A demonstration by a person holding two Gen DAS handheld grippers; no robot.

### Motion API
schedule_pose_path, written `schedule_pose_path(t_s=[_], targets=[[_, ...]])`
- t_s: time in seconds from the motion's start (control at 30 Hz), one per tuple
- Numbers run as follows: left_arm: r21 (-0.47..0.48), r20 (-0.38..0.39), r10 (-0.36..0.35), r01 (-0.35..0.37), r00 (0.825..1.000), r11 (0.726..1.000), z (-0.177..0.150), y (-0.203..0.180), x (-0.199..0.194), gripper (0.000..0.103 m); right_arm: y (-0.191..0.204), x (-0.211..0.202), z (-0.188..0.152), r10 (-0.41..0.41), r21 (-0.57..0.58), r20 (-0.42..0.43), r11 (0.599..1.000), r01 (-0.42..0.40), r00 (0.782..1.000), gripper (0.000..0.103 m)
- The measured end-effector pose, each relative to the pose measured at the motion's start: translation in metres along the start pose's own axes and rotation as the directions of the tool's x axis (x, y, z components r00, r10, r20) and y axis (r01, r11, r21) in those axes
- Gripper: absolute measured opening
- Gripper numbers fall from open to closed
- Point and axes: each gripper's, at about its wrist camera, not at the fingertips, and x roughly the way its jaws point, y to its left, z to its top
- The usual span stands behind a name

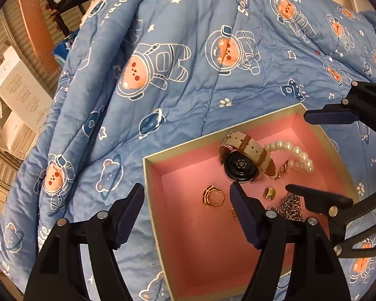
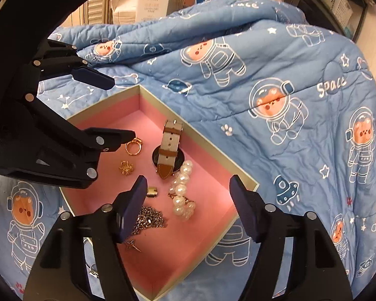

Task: Organize jewelry
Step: 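Open both tools in the box and withdraw them toward the remaining jewelry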

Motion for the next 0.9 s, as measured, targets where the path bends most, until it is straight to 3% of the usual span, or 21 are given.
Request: schedule_pose_path(t_s=[0.13,0.23,0.37,0.6,0.77,0.9], targets=[[-0.079,0.032,-0.012,0.015,0.999,0.997,-0.013,0.023,-0.013,0.076,0.001,-0.007,0.002,-0.006,0.0,0.01,1.0,0.006,1.0,0.069],[-0.148,0.07,-0.016,0.027,0.997,0.989,-0.029,0.033,-0.024,0.082,0.002,-0.014,0.0,-0.019,0.017,0.035,1.0,0.018,0.999,0.079],[-0.221,0.114,-0.05,0.074,0.992,0.972,-0.055,0.037,-0.039,0.09,-0.001,-0.025,-0.006,-0.015,0.079,0.064,0.997,0.01,0.998,0.082],[-0.206,0.164,-0.037,0.07,0.986,0.976,-0.102,0.015,-0.064,0.09,-0.001,-0.055,-0.027,-0.04,0.198,0.129,0.98,0.014,0.991,0.084],[-0.206,0.195,-0.073,0.113,0.978,0.972,-0.136,-0.006,-0.084,0.09,0.003,-0.084,-0.055,-0.05,0.297,0.173,0.955,-0.003,0.984,0.084],[-0.219,0.215,-0.086,0.134,0.973,0.967,-0.164,-0.022,-0.097,0.09,0.019,-0.096,-0.082,-0.059,0.312,0.167,0.95,0.004,0.984,0.083]])
